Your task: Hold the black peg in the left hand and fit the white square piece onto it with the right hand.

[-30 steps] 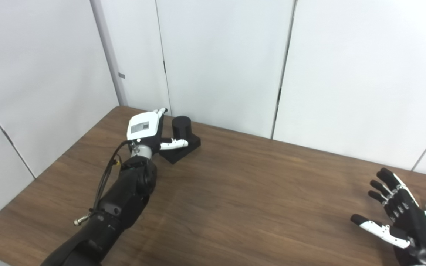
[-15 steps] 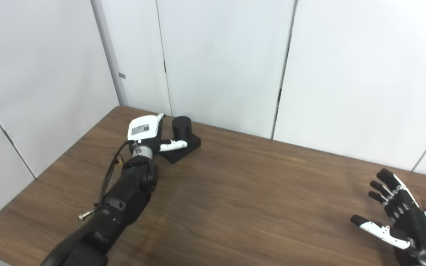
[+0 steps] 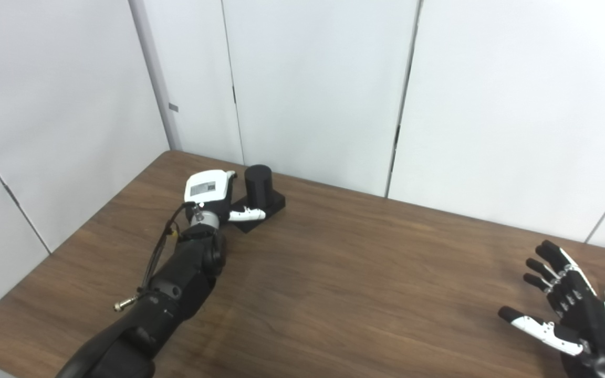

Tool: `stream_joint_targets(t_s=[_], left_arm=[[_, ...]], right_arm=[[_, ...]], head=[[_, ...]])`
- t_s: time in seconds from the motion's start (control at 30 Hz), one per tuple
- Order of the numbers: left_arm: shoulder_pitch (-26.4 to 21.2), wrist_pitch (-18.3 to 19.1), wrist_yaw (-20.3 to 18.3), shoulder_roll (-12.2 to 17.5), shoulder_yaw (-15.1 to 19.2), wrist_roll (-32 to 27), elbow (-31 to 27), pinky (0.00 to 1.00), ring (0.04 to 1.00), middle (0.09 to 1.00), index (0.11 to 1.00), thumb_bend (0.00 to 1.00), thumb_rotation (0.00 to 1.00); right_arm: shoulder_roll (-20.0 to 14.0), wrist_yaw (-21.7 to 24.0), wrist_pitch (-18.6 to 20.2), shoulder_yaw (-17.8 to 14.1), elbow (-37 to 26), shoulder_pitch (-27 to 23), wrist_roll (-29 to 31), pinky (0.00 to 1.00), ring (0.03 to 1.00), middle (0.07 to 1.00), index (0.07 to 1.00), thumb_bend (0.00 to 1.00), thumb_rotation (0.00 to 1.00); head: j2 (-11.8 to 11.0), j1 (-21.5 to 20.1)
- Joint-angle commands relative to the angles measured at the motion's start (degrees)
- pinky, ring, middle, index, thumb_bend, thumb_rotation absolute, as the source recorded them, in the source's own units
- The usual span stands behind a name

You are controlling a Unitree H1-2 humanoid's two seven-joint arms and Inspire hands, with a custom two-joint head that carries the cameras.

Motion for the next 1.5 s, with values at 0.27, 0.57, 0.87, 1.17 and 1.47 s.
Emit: stream_joint_targets(t_s=[0.27, 0.57, 0.87, 1.17, 1.47], left_arm=[[-3.0, 1.0, -1.2, 3.0, -1.8, 1.2, -1.6, 0.83, 0.933, 0.9, 0.755, 0.97, 0.75], [-2.9, 2.1, -1.8, 3.3, -2.8, 1.4, -1.3, 0.81, 0.924, 0.901, 0.745, 0.97, 0.73], [-3.5, 1.6, -0.1, 3.3, -3.2, 1.3, 1.6, 0.81, 0.919, 0.898, 0.743, 0.94, 0.69], [-3.7, 1.6, -0.7, 3.5, -3.7, 0.9, 3.4, 0.81, 0.926, 0.897, 0.758, 0.95, 0.68], [-4.0, 1.7, -4.2, 4.0, -5.3, 0.8, 3.9, 0.84, 0.937, 0.9, 0.76, 0.94, 0.61]], right_arm=[[0.4, -0.3, -0.8, -0.3, -0.9, -0.6, 0.8, 0.79, 0.833, 0.88, 0.866, 0.55, 0.13], [0.1, -0.3, -0.9, -0.3, -1.4, -0.4, 0.6, 0.75, 0.833, 0.883, 0.862, 0.52, 0.18], [-0.5, 0.2, -1.1, -0.5, -1.7, 0.0, 1.1, 0.74, 0.828, 0.881, 0.867, 0.51, 0.18], [-0.8, 0.1, -0.9, -0.3, -2.3, 0.2, 0.4, 0.76, 0.831, 0.882, 0.869, 0.51, 0.18], [-0.9, 0.3, -1.0, -0.4, -2.3, 0.3, 0.5, 0.75, 0.831, 0.886, 0.867, 0.51, 0.19]], head=[[0.2, -0.2], [0.5, -0.4], [0.6, -0.6], [1.0, -0.6], [1.5, -0.7]])
